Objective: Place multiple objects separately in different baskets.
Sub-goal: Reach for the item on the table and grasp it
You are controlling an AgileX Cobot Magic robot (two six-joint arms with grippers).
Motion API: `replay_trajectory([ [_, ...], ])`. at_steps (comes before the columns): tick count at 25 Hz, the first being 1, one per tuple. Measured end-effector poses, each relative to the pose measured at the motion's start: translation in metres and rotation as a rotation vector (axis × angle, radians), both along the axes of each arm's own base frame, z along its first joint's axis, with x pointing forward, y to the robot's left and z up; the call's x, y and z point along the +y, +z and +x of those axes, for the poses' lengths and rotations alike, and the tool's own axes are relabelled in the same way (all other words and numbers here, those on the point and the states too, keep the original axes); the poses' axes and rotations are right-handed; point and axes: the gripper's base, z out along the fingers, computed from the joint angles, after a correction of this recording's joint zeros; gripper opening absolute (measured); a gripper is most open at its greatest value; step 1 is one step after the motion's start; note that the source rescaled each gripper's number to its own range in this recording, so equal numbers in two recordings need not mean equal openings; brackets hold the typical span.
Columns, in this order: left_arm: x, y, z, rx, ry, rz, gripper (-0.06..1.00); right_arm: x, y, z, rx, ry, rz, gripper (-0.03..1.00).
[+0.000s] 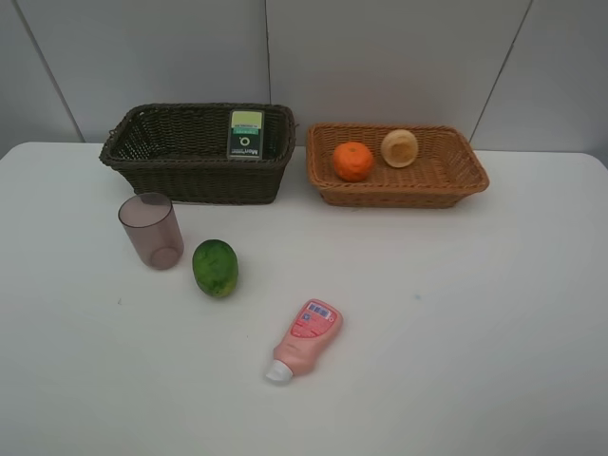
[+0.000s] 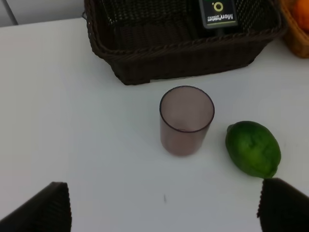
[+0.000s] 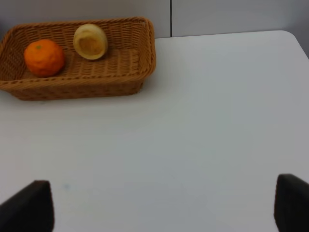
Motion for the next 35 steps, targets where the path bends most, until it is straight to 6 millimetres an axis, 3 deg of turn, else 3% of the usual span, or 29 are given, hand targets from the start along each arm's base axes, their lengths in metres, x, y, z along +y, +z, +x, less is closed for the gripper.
replay_trajectory([
  [6, -0.008, -0.005, 0.065, 0.182, 0.000, 0.021, 1.00, 0.000, 0.000, 0.000, 0.000, 0.000, 0.000, 0.97],
  [12, -0.013, -0.015, 0.103, 0.307, -0.001, 0.024, 1.00, 0.000, 0.000, 0.000, -0.001, 0.000, 0.000, 0.97],
  [20, -0.024, -0.038, 0.127, 0.445, -0.033, 0.042, 1.00, 0.000, 0.000, 0.000, -0.001, 0.000, 0.000, 0.97],
  [35, -0.099, -0.087, 0.157, 0.537, -0.258, 0.222, 1.00, 0.000, 0.000, 0.000, -0.001, 0.001, 0.002, 0.97],
])
